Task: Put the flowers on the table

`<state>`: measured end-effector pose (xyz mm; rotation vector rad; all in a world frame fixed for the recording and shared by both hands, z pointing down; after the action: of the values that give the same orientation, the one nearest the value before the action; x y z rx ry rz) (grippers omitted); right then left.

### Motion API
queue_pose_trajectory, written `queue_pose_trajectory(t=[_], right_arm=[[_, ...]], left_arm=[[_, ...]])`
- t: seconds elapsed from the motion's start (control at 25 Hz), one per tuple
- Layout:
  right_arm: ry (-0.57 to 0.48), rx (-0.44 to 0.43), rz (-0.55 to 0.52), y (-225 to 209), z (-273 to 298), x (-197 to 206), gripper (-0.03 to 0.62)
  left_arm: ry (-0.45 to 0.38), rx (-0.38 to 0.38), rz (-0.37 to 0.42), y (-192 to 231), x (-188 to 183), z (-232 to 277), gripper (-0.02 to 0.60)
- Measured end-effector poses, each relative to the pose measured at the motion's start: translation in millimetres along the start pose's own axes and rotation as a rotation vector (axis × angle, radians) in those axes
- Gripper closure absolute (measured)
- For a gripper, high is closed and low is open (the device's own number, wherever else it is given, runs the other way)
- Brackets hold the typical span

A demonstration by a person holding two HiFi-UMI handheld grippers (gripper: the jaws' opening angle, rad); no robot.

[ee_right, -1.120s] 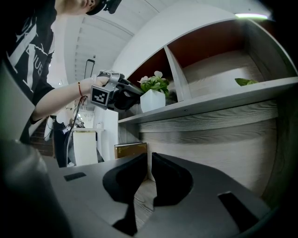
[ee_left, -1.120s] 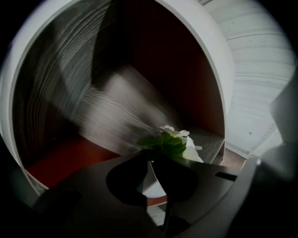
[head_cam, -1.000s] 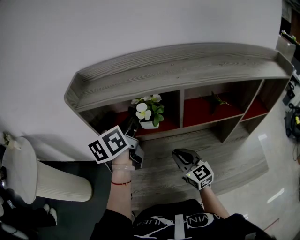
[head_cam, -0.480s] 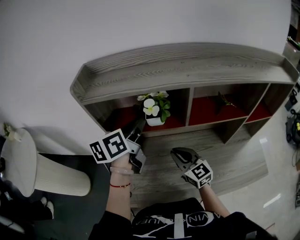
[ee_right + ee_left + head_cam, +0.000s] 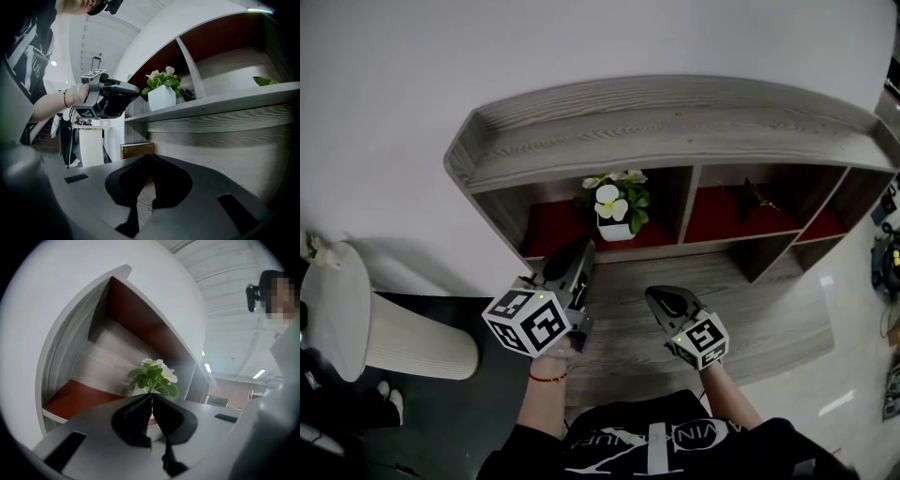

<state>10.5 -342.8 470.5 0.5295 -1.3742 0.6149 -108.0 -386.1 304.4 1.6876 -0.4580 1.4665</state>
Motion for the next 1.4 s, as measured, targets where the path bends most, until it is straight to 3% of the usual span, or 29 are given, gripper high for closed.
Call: queue_pose_trajectory(t=[0.28, 0.64, 0.76, 1.04, 1.4], right_arm=[[-0.031, 0.016, 0.007, -6, -6, -12, 0.585], [-0.09, 0.065, 0.025, -13, -17, -26, 0.585], [-0.109, 0.068, 0.031, -12, -19, -29, 0.585], [-0.135, 0.077, 0.042, -6, -18, -34, 0.585], [-0.16, 0.067, 0.05, 0, -14, -38, 0.585]], left_arm=[[-0.098, -0.044, 0.098, 6, 11, -26, 0.578], [-0.148, -0.13, 0.15, 22, 32, -58, 0.578], [-0.167, -0.137, 0.127, 28, 41, -67, 0.578], [-0.147, -0.244, 0.206, 46, 60, -85, 0.578], [-0.093, -0.322, 0.326, 62, 75, -102, 0.578]])
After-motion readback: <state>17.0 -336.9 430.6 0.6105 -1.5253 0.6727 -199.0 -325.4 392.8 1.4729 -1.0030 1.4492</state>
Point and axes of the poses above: the fingertips, and each gripper's own axes: z forward along the fingers, y to its left, x out of its underside, the point moved 2 cm from there along -z, backward along the fingers
